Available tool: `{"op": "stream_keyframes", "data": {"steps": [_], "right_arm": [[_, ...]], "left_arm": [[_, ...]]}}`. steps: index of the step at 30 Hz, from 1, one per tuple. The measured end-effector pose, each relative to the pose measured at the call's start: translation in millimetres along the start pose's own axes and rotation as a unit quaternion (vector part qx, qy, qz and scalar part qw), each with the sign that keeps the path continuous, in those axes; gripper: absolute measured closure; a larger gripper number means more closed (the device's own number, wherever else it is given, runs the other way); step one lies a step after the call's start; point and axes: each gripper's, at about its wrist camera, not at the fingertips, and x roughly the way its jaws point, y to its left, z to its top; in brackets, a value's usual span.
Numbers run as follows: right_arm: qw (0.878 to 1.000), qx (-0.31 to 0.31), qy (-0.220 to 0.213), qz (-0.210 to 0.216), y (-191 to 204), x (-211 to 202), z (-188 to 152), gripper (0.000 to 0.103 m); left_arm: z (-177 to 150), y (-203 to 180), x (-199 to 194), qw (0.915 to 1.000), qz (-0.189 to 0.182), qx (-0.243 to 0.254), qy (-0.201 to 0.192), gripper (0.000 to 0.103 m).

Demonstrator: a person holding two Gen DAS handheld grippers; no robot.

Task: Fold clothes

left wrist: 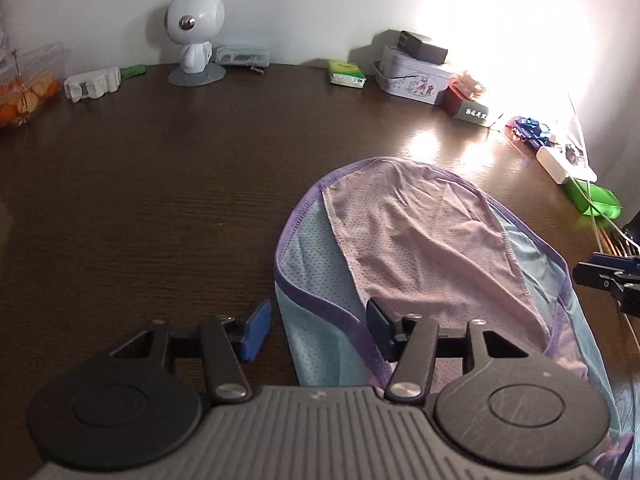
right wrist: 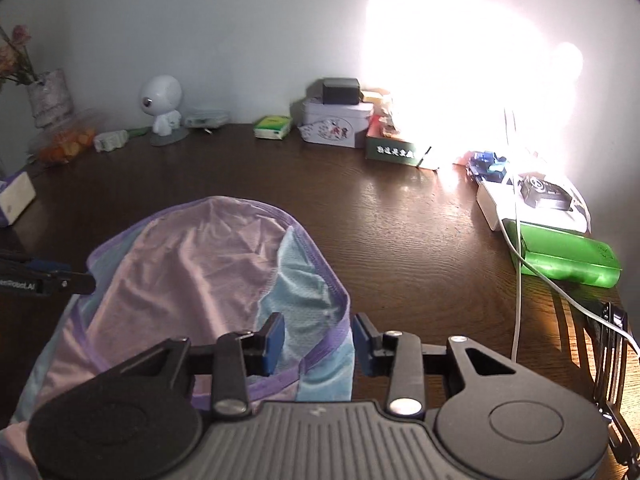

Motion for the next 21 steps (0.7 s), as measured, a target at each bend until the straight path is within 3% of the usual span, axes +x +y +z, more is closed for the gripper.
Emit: {"op": "stream_keyframes", "data": {"steps": [3,4,5,6,8,14,18,21], "right_arm": [[1.000,-0.010,0.026,-0.011,1,24,5,0.068],[0.999,-0.018,0.028,-0.011,5,29,8,0.071],[0.999,-0.025,0.029,-0.011,9,34,10,0.078],[0.999,-0.032,0.030,-0.011,13,39,13,0.081],[0.998,-0.047,0.033,-0.011,20,49,18,0.101],[0.995,-0.094,0.039,-0.007,50,80,41,0.101],[0.985,-0.165,0.034,0.034,120,111,74,0.101],[0.968,-0.233,0.028,0.089,199,128,86,0.101]], "left_arm": [[-3,2,3,0.9996,-0.021,0.016,-0.003,0.084],[-4,5,3,0.9994,-0.030,0.017,-0.004,0.094],[-5,9,2,0.9992,-0.036,0.017,-0.006,0.097],[-5,12,1,0.9993,-0.032,0.016,-0.010,0.099],[-6,22,-3,0.9995,-0.021,0.014,-0.020,0.099],[-39,69,-56,0.9979,0.001,-0.016,-0.062,0.100],[-95,102,-113,0.9929,0.031,-0.067,-0.093,0.100],[-137,119,-154,0.9869,0.057,-0.110,-0.103,0.100]]}}
